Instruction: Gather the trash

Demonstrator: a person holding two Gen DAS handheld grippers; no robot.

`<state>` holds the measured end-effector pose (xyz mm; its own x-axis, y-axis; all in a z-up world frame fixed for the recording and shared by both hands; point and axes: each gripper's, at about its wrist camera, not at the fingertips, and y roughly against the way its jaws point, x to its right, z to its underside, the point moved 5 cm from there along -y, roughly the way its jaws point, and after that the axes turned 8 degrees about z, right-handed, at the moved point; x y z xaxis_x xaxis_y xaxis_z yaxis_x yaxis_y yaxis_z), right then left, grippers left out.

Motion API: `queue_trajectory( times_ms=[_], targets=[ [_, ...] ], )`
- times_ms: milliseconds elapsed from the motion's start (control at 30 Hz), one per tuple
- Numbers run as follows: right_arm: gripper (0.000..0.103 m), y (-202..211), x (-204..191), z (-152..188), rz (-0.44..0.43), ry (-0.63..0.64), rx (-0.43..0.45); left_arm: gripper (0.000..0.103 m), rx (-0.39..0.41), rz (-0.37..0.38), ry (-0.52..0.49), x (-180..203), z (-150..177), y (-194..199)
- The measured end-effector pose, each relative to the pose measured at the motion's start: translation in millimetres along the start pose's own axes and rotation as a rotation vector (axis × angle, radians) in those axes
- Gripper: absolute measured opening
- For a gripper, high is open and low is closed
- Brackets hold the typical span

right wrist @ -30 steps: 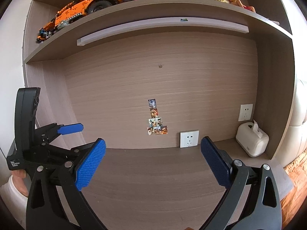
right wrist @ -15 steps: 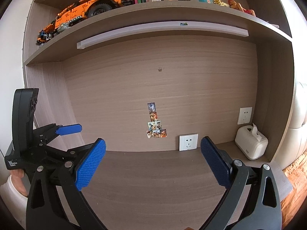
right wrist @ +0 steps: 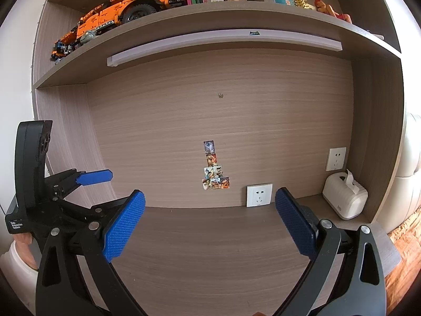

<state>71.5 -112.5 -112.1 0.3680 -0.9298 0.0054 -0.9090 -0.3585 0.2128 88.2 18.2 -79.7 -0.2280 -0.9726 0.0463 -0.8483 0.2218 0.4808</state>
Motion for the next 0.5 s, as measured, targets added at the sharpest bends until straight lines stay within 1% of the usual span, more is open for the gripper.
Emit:
queue_trajectory(
  times_ms=[500],
  targets=[
    [0.098, 1.4, -1.5, 1.0, 0.006, 0.007, -0.002, 0.098, 0.02, -0.001, -0.006, 2.2, 1.2, 9.1]
  ],
)
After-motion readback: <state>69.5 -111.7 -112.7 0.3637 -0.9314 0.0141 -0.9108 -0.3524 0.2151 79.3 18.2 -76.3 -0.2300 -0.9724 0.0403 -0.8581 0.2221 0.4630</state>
